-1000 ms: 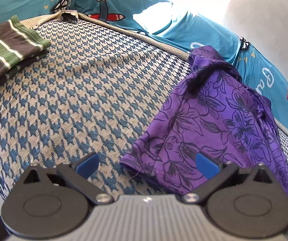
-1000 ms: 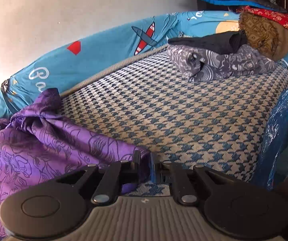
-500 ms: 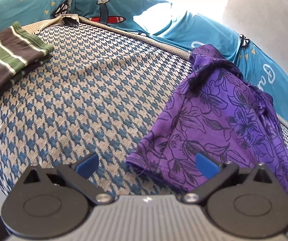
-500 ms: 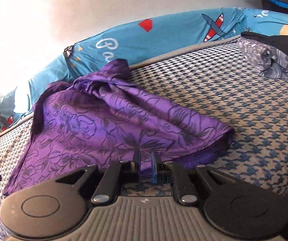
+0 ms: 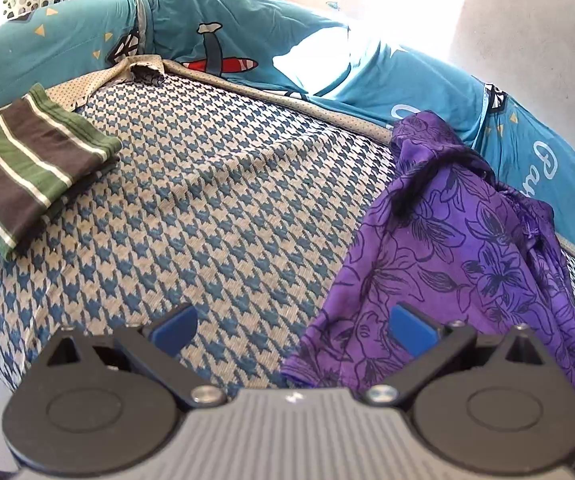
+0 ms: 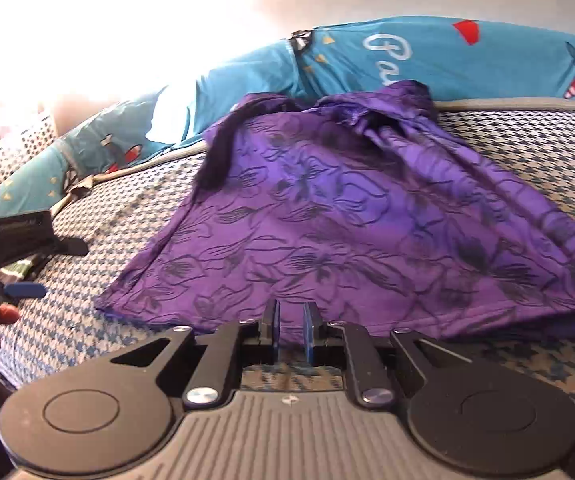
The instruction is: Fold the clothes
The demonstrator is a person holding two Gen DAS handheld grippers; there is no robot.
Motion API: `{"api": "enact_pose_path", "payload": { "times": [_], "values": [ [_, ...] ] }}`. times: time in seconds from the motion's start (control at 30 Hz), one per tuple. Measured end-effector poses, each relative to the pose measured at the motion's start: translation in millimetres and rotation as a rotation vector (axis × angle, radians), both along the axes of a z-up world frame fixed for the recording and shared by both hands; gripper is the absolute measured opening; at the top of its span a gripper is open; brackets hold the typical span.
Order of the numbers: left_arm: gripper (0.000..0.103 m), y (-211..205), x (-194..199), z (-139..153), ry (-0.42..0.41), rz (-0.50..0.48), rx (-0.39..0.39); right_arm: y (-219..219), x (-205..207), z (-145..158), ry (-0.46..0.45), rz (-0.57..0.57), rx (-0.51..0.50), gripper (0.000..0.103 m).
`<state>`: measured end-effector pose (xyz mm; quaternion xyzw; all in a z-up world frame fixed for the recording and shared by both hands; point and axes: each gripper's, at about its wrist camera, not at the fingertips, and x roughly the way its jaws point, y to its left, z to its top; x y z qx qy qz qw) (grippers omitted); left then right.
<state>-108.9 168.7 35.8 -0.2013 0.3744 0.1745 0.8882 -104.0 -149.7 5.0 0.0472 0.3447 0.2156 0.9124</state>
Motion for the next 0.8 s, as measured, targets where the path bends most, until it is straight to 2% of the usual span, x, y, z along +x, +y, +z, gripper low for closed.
{"api": "enact_pose_path", "payload": {
  "times": [0.1,0.2,0.4,0.57,0.73,0.8],
  "values": [
    [0.103,7.1,6.1,8.8,0.012,-0.015,0.050,30.4,-1.3,-1.0,-0.026,0.099,-0.017,0.020],
    [0.103,16.1,10.6,11.5,0.024,-0.009,0.089,61.8,-0.6,-4.9,-0.039,0.185,-0.043,0.021],
    [0.103,32.2,4.4,-2.8,0.034,0.010,0.010,117.2,0.3,-16.4,-0.072,0.312,-0.125,0.027],
    [0.103,49.6,-5.4,-4.9,0.015,0.075,-0.050,148.0,3.1,-21.6,-0.096,0.374,-0.163,0.031],
    [0.103,57.2,-10.2,-4.0,-0.003,0.095,-0.075,176.8,1.6,-28.5,-0.157,0.427,-0.244,0.047],
    [0.103,57.0,-10.5,-3.1,-0.008,0.087,-0.078,186.2,1.8,-32.6,-0.175,0.442,-0.277,0.050]
  ]
}}
